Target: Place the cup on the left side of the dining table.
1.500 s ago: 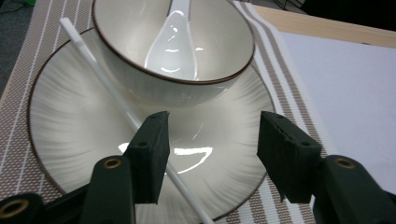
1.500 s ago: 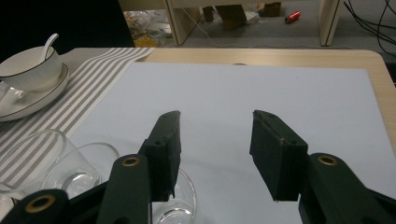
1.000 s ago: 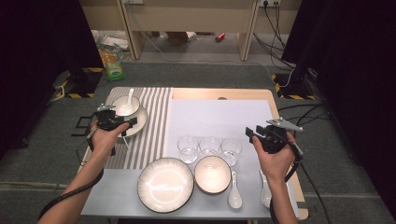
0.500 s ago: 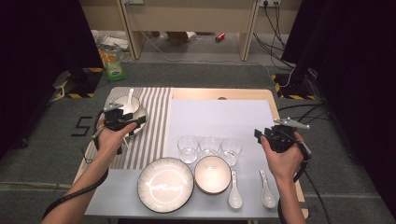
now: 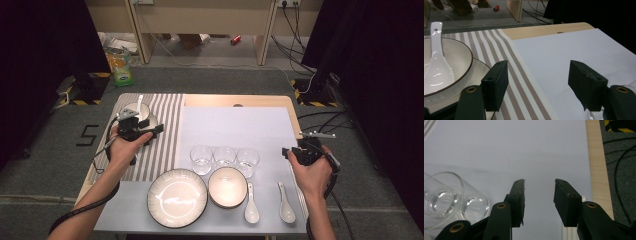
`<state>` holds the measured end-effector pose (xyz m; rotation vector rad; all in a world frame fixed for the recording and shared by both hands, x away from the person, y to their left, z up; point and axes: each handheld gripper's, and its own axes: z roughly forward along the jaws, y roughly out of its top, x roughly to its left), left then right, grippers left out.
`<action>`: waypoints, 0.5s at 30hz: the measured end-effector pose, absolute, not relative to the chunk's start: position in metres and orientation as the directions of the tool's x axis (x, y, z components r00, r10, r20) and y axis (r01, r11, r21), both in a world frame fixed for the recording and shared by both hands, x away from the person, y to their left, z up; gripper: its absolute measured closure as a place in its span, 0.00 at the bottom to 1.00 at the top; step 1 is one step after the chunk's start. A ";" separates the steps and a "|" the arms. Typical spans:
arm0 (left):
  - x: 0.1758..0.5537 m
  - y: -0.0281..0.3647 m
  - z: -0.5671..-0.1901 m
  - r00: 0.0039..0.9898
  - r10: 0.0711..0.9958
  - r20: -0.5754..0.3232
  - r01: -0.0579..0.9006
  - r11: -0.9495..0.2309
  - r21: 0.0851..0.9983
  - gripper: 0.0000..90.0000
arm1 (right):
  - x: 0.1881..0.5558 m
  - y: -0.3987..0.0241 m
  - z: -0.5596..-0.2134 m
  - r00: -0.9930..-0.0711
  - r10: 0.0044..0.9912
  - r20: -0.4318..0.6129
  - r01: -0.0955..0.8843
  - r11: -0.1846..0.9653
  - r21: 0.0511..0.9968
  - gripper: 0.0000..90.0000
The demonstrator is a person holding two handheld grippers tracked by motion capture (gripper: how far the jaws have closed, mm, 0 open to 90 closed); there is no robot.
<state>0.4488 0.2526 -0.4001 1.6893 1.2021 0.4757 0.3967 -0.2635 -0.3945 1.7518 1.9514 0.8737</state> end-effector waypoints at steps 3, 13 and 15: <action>0.448 0.249 -0.399 0.452 0.866 -0.213 0.493 -0.043 0.869 0.34 | 0.398 -0.268 -0.399 -0.129 0.983 0.134 0.789 0.019 0.614 0.70; 0.447 0.242 -0.399 0.455 0.864 -0.215 0.503 -0.050 0.863 0.34 | 0.403 -0.279 -0.421 -0.076 0.987 0.143 0.880 -0.001 0.474 0.75; 0.446 0.241 -0.399 0.460 0.862 -0.213 0.503 -0.055 0.863 0.34 | 0.404 -0.280 -0.424 -0.068 0.987 0.143 0.890 -0.005 0.455 0.76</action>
